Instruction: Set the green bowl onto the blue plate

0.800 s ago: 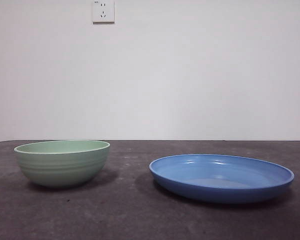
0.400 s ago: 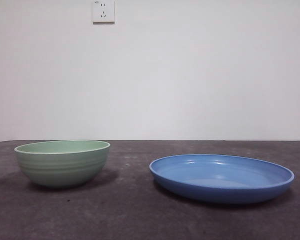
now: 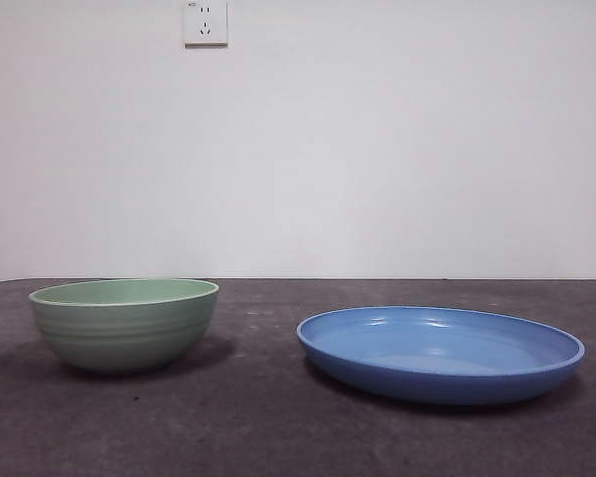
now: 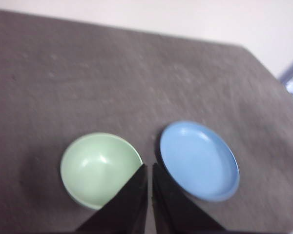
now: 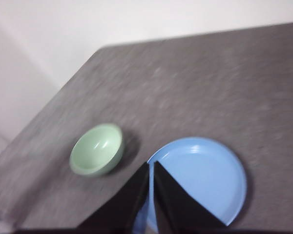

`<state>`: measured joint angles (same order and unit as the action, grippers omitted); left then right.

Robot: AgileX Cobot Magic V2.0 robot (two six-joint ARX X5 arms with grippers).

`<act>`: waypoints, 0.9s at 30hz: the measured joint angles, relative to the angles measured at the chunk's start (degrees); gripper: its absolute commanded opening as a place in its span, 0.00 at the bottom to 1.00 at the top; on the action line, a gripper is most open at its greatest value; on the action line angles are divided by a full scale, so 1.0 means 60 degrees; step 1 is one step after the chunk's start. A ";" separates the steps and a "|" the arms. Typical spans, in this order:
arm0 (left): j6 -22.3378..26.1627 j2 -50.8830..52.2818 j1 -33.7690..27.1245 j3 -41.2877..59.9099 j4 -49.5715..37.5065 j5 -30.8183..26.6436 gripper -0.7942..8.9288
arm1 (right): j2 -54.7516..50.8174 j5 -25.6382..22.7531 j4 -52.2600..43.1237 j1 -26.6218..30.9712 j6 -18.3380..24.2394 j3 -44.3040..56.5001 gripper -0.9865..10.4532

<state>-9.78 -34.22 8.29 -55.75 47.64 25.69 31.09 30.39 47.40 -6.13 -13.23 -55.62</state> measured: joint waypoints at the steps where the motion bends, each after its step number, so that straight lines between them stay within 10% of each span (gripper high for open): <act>1: 0.0087 -0.0131 0.0113 -0.0106 0.0189 0.0055 0.10 | 0.0117 0.0000 0.0113 -0.0259 0.0117 -0.0066 0.10; 19: 0.0703 -0.0743 0.0936 -0.0379 0.0495 0.1035 0.12 | 0.0823 -0.0113 0.0623 -0.1621 0.0954 -0.0189 0.10; 27: 0.0721 -0.0889 0.0936 -0.0379 0.0499 0.1035 0.58 | 0.0823 -0.0117 0.0623 -0.1621 0.0954 -0.0189 0.51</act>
<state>-5.45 -39.55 13.91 -58.02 50.63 31.90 36.03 29.69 51.13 -15.86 -7.51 -56.75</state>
